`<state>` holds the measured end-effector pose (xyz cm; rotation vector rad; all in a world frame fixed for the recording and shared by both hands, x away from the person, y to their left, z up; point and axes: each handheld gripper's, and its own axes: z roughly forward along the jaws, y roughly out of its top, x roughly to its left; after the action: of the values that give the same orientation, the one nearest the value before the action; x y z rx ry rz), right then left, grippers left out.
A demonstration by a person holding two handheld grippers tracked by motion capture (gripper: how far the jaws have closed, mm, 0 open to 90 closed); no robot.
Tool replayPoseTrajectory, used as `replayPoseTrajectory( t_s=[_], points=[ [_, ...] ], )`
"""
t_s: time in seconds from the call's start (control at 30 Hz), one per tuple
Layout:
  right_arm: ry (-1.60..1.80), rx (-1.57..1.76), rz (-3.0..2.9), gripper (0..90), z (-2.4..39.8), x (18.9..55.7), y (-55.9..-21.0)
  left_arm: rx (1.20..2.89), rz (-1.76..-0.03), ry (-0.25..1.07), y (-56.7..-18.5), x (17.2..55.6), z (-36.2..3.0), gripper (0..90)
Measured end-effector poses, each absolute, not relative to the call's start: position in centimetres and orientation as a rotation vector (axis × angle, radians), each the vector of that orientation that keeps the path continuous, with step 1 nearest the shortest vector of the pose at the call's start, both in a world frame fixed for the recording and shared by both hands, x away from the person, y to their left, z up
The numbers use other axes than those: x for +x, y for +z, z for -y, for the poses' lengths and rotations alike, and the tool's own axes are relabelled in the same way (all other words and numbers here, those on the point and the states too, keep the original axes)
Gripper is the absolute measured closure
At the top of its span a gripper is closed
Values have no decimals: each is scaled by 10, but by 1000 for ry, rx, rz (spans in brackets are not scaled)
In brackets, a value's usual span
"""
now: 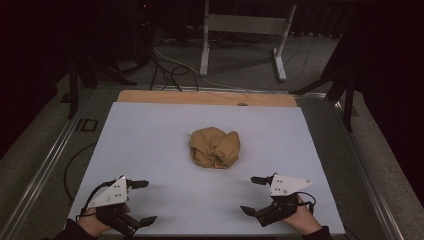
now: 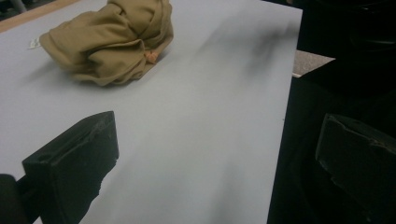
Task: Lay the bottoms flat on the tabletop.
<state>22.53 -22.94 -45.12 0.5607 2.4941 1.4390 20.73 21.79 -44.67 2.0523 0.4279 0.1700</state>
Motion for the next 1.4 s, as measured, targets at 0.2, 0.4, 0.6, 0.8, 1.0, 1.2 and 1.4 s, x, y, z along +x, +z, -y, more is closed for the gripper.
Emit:
replayPoseTrajectory(
  t_s=[0.2, 0.4, 0.6, 0.8, 1.0, 1.2, 1.4],
  points=[
    [1454, 552, -2459, 92, 227, 232, -443, 2056, -418, 177, -440, 213, -214, 1],
    [1464, 617, -2380, 92, 227, 243, -432, 2036, -416, 164, -430, 224, -210, 1],
    [1438, 662, -2315, 93, 224, 254, -426, 2023, -412, 162, -424, 233, -204, 1],
    [1415, 666, -2299, 93, 218, 264, -424, 2049, -407, 190, -420, 247, -196, 1],
    [1428, 707, -2249, 93, 214, 272, -425, 2055, -422, 196, -420, 258, -189, 1],
    [1413, 753, -2221, 94, 208, 280, -433, 2037, -479, 208, -426, 273, -180, 1],
    [1413, 773, -2266, 95, 203, 286, -440, 2040, -506, 208, -433, 281, -170, 1]
  ],
)
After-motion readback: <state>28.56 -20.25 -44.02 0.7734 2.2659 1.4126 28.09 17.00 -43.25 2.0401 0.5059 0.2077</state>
